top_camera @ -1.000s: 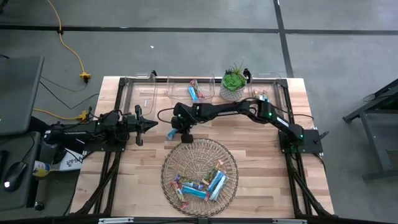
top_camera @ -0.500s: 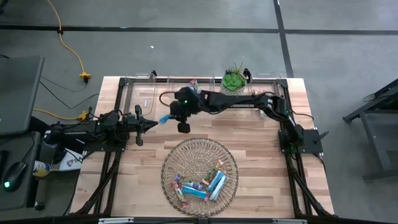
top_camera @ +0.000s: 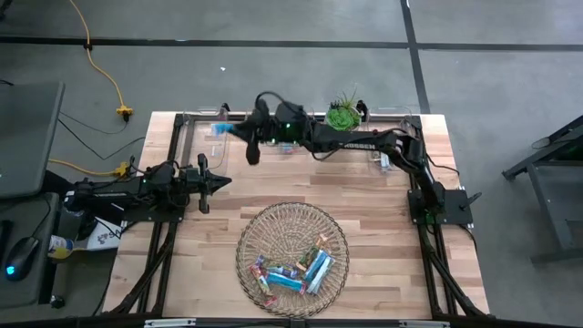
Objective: Pick and place Granola Bars by type
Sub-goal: Put the blue granola bar into the left transparent bin
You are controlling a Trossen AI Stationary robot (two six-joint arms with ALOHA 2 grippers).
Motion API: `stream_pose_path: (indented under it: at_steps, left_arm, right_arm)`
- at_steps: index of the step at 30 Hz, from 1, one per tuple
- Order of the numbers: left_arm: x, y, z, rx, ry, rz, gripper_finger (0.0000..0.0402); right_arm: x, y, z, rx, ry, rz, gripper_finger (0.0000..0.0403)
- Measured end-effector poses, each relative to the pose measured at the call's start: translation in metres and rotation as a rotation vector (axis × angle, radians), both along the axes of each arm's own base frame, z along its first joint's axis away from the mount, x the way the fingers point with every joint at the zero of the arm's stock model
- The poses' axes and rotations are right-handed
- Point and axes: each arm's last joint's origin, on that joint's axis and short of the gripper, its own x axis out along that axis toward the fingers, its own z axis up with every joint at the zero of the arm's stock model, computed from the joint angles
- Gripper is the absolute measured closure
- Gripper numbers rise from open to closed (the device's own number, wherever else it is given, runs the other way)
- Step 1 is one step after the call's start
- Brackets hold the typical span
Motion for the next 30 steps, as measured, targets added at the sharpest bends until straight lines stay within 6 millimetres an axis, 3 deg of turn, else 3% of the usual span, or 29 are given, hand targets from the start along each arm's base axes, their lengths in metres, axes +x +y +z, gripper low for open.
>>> stream_pose_path:
  at_steps: [8, 16, 20, 26, 30]
  left_arm:
    - [0.000, 0.000, 0.000, 0.000, 0.000, 0.000, 0.0399]
    - [0.000, 0.000, 0.000, 0.000, 0.001, 0.000, 0.0399]
    - [0.000, 0.000, 0.000, 0.000, 0.000, 0.000, 0.0399]
    - [0.000, 0.000, 0.000, -0.001, 0.001, -0.004, 0.0399]
    - [0.000, 0.000, 0.000, 0.000, 0.002, -0.007, 0.0399]
  right_arm:
    - [0.004, -0.011, 0.016, 0.016, -0.118, -0.048, 0.0367]
    - [0.042, -0.022, 0.020, 0.028, -0.134, -0.033, 0.0375]
    - [0.049, -0.033, 0.001, 0.092, -0.192, -0.041, 0.0370]
    - [0.051, -0.058, -0.033, 0.223, -0.123, -0.082, 0.0375]
    - [0.060, -0.060, -0.053, 0.280, -0.112, -0.054, 0.0375]
